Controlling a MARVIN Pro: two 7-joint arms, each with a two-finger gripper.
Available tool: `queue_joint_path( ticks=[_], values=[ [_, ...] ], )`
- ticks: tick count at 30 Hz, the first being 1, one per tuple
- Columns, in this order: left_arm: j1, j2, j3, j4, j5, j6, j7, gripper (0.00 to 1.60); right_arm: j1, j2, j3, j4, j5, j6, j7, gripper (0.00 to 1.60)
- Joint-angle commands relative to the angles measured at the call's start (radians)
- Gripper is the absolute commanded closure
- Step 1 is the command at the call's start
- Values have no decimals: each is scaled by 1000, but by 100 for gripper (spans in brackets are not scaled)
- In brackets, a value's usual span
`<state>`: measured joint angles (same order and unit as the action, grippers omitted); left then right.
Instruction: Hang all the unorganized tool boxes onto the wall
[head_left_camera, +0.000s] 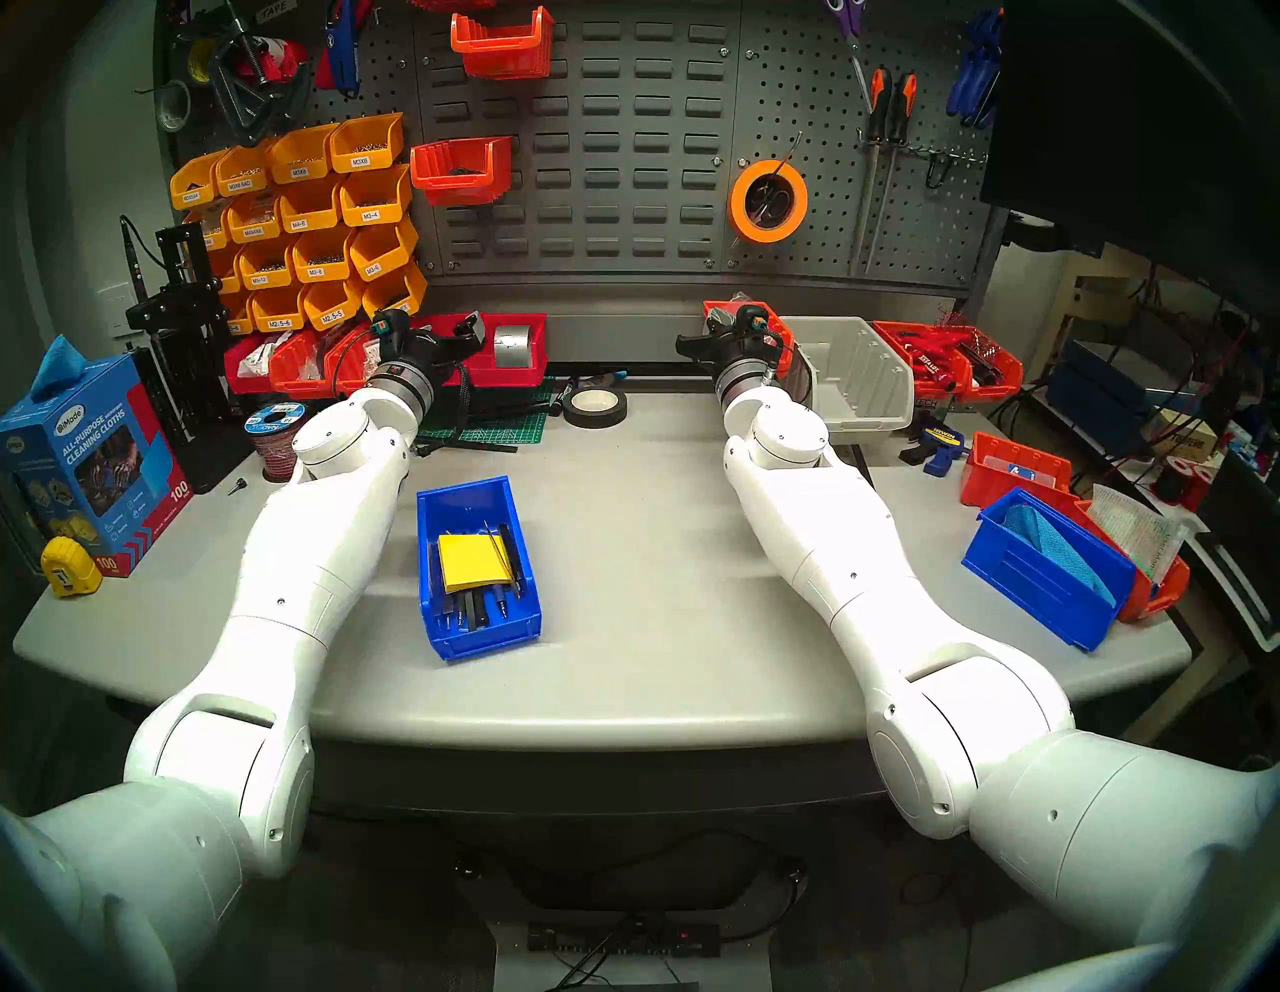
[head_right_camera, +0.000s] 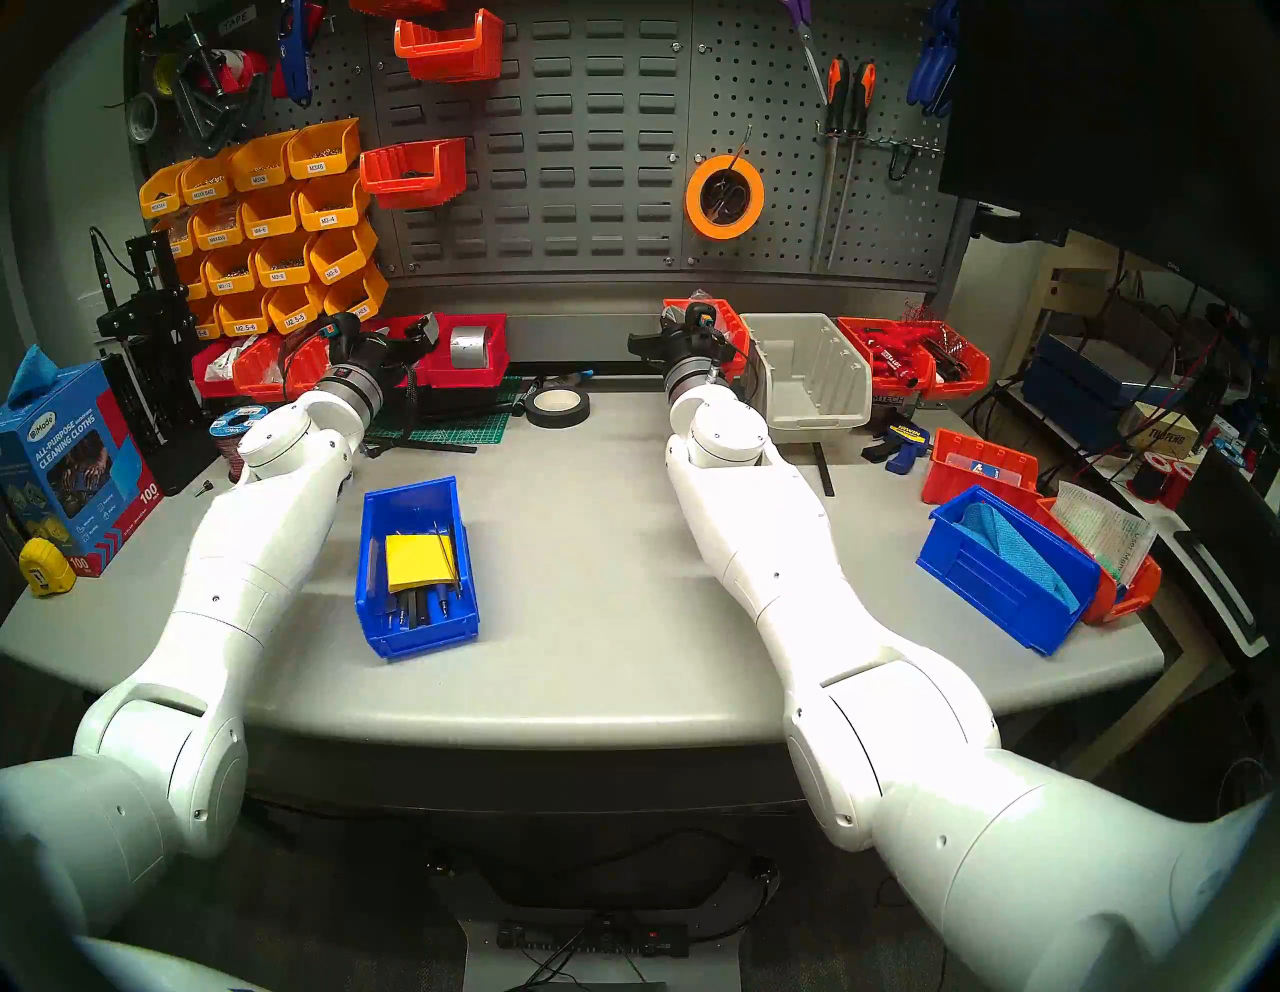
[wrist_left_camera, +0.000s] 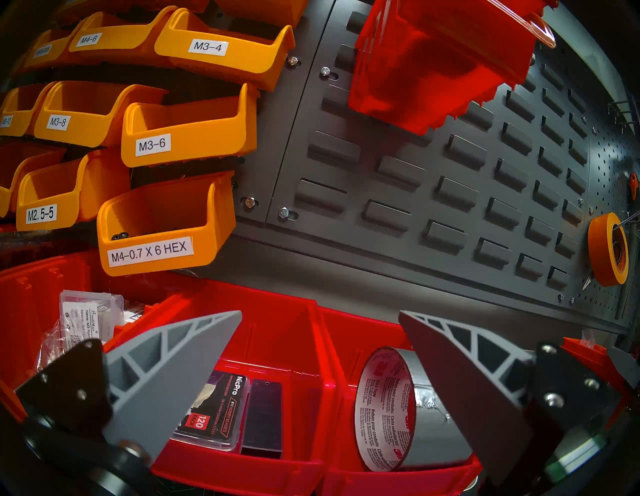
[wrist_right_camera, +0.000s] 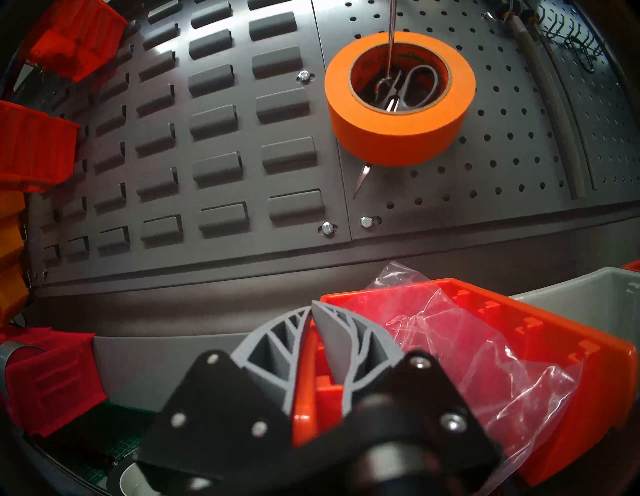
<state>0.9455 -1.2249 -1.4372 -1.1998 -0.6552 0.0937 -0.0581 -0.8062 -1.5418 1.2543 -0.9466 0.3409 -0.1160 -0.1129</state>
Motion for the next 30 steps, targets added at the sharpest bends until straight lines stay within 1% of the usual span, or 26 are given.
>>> queue_joint_path(
  ticks=[1, 10, 11, 30],
  values=[
    [-18, -1, -1, -11, 1, -1, 1, 0, -1, 29, 18, 21, 2, 41, -19, 160],
    [-18, -1, -1, -11, 1, -1, 1, 0, -16, 28, 14, 6, 11, 49, -12, 160],
    [-18, -1, -1, -11, 1, -1, 1, 0, -16, 28, 14, 5, 11, 49, -13, 116],
    [-18, -1, -1, -11, 1, -1, 1, 0, -16, 31, 9, 2, 18, 53, -14, 116]
  ],
)
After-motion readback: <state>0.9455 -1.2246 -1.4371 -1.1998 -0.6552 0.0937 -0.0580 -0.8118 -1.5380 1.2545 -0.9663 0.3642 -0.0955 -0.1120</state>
